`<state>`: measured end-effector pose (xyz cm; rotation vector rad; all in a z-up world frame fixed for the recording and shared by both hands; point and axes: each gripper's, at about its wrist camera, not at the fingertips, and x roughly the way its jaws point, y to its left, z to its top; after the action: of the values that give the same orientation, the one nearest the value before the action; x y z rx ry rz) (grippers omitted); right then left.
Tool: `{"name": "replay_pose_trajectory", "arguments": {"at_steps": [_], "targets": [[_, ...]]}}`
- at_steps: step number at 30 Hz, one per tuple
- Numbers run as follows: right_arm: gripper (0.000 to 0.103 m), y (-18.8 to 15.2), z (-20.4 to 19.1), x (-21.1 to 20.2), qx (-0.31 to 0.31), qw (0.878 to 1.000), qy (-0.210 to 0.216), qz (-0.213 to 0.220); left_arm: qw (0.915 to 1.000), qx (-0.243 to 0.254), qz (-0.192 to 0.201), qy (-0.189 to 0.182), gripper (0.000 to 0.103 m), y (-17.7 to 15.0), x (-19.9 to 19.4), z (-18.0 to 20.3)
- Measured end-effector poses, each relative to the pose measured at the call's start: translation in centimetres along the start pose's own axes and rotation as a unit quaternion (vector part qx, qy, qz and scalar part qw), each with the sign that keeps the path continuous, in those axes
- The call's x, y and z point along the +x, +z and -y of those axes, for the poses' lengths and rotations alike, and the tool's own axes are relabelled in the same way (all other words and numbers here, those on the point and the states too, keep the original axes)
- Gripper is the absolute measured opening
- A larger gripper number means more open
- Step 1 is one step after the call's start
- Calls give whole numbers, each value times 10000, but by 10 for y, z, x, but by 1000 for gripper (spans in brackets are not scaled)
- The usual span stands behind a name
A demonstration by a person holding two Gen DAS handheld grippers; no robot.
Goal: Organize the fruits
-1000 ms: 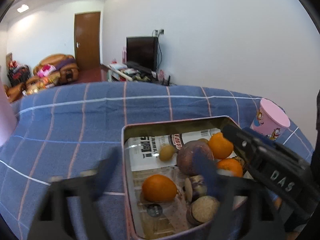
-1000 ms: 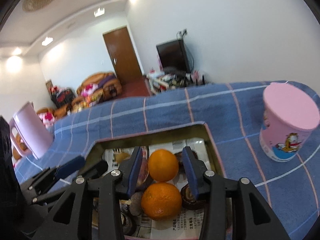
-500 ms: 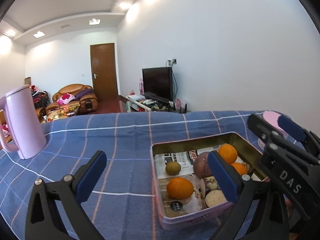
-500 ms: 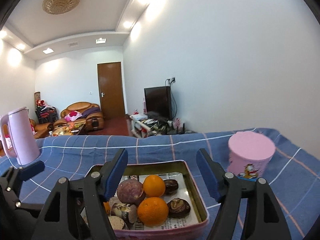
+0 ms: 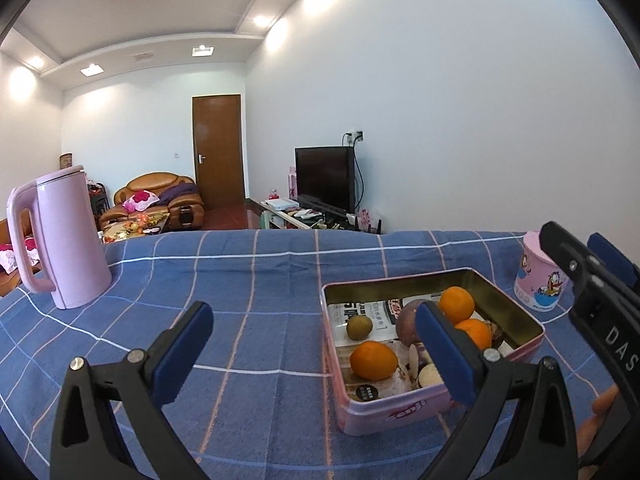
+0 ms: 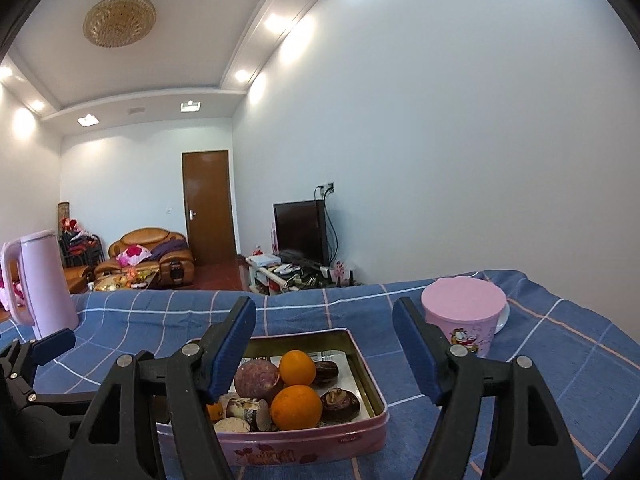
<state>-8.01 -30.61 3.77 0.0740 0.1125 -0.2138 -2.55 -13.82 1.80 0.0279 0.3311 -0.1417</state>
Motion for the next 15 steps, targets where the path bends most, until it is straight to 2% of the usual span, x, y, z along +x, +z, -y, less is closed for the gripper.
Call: {"name": "replay_pose_trajectory", "arguments": {"at_steps": [15], "targets": [[73,-2,-1,-3,56,9999,-79,-94,10000,1,56,-20,103,-1,-6,1]]}}
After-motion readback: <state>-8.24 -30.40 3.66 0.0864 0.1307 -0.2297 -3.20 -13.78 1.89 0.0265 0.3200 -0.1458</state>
